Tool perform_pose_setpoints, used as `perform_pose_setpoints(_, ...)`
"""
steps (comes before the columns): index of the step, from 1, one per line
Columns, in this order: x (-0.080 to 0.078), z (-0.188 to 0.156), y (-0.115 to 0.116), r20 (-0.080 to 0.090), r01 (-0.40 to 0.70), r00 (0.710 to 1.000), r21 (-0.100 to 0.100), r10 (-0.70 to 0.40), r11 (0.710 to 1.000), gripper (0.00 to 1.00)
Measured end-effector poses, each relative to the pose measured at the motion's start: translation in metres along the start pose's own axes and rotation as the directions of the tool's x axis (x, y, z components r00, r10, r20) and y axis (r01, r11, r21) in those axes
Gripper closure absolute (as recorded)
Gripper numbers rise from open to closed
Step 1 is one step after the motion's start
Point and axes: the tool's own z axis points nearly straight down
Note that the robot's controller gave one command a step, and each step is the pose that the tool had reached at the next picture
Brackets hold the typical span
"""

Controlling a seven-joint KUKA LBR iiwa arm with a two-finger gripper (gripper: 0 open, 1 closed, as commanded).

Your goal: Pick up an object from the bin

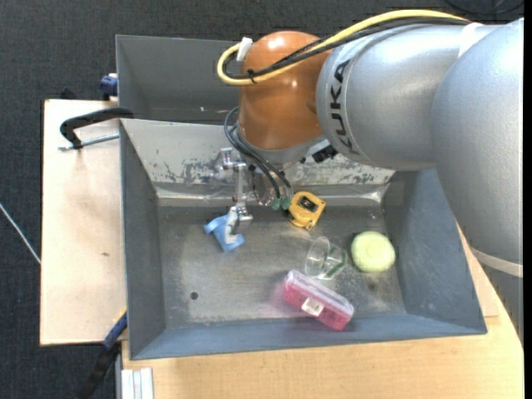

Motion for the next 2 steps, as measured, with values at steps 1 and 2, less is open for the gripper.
perform_pose_setpoints(1, 0.005, 0.014, -0.045, -0.007, 0.078, 0.997, 0.003, -0.078, 0.997, 0.0)
perform_pose_setpoints(2, 0.004, 0.087, -0.02, -0.004, -0.063, 0.998, 0.002, 0.063, 0.998, 0.0)
